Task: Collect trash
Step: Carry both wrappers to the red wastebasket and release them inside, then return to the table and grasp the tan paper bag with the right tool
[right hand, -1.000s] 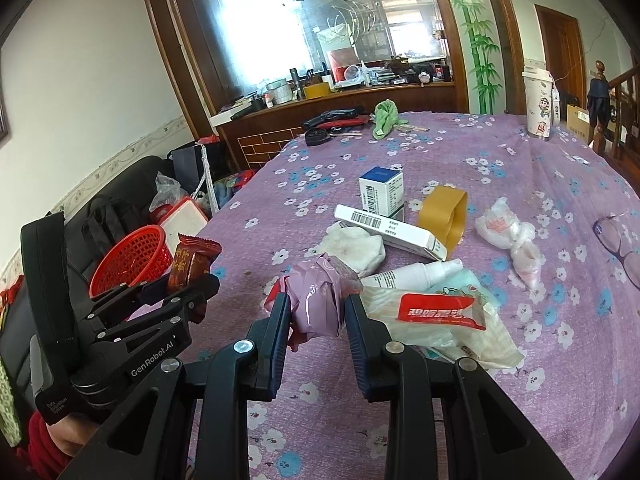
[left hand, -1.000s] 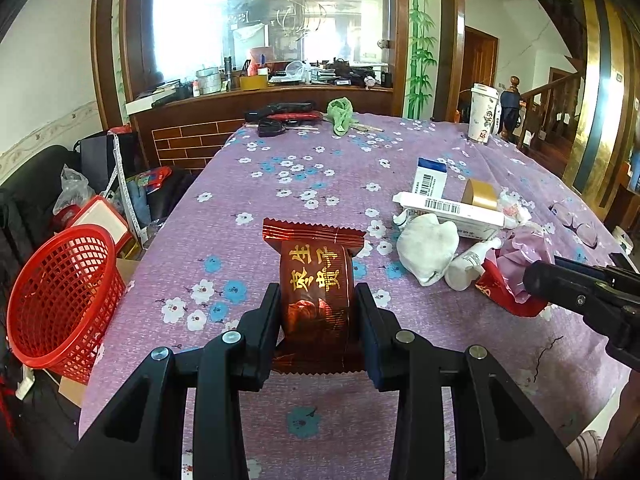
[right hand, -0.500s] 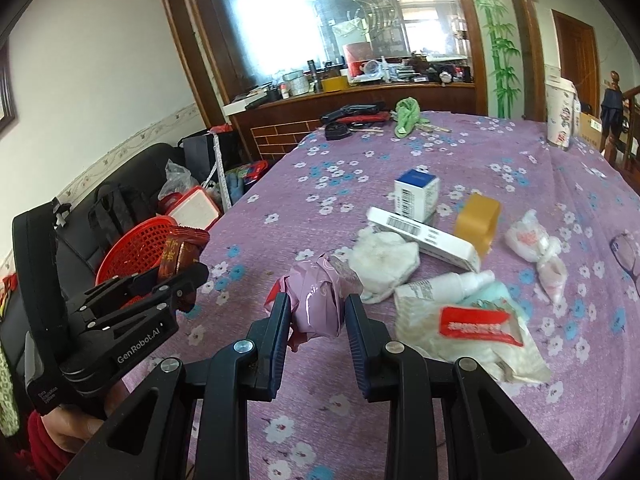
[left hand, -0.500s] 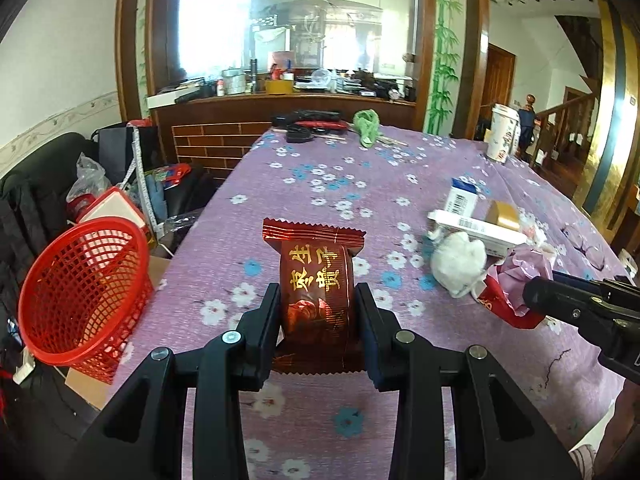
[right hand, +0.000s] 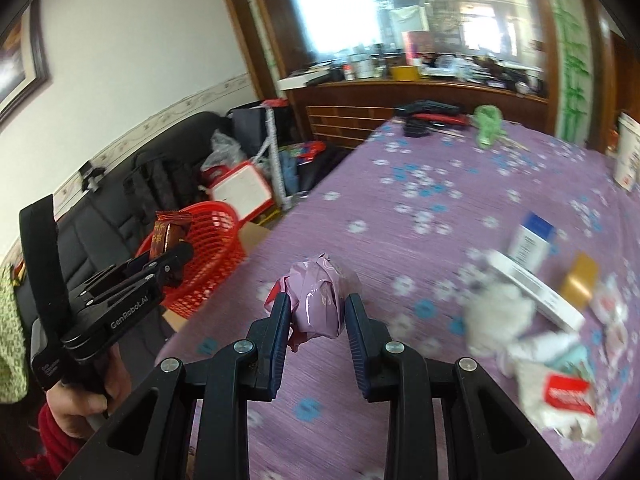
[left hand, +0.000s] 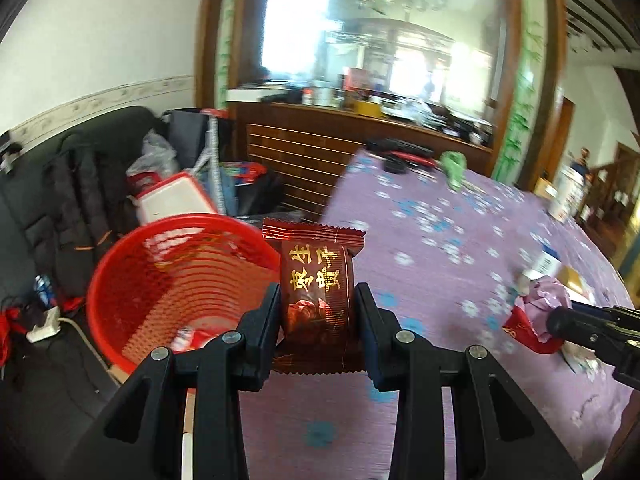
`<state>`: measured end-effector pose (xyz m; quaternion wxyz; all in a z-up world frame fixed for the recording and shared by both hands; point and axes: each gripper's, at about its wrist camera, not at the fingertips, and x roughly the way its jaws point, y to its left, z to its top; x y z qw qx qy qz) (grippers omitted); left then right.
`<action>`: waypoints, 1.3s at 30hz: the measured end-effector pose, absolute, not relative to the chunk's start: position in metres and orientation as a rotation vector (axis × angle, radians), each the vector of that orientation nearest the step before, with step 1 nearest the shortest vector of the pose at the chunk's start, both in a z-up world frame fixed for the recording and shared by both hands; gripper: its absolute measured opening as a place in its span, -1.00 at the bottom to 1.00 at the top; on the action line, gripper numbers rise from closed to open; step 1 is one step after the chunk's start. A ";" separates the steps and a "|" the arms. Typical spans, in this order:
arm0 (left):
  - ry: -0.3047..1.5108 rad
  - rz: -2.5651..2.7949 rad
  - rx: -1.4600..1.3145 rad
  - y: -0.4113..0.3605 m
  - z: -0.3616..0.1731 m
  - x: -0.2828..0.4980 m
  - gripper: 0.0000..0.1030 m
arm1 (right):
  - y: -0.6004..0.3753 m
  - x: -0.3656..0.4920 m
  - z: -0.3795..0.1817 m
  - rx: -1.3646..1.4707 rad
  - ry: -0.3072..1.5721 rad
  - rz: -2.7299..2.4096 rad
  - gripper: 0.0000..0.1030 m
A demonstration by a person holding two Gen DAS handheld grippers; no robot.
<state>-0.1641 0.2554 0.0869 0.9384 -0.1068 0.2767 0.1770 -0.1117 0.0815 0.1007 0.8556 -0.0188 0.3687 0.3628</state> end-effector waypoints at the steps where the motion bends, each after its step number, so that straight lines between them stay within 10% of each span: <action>1: 0.563 0.379 -0.222 0.265 0.087 -0.167 -0.32 | 0.091 -0.111 0.103 -0.046 0.777 0.777 -0.41; 18: 0.622 0.562 -0.281 0.375 0.063 -0.180 -0.31 | 0.258 -0.083 0.099 -0.079 0.904 0.989 -0.37; 22: 0.610 0.572 -0.308 0.383 0.064 -0.181 0.24 | 0.278 -0.075 0.095 -0.063 0.915 0.998 -0.18; 39: 0.575 0.373 -0.194 0.274 0.080 -0.168 0.41 | 0.107 -0.104 0.098 -0.029 0.799 0.770 0.12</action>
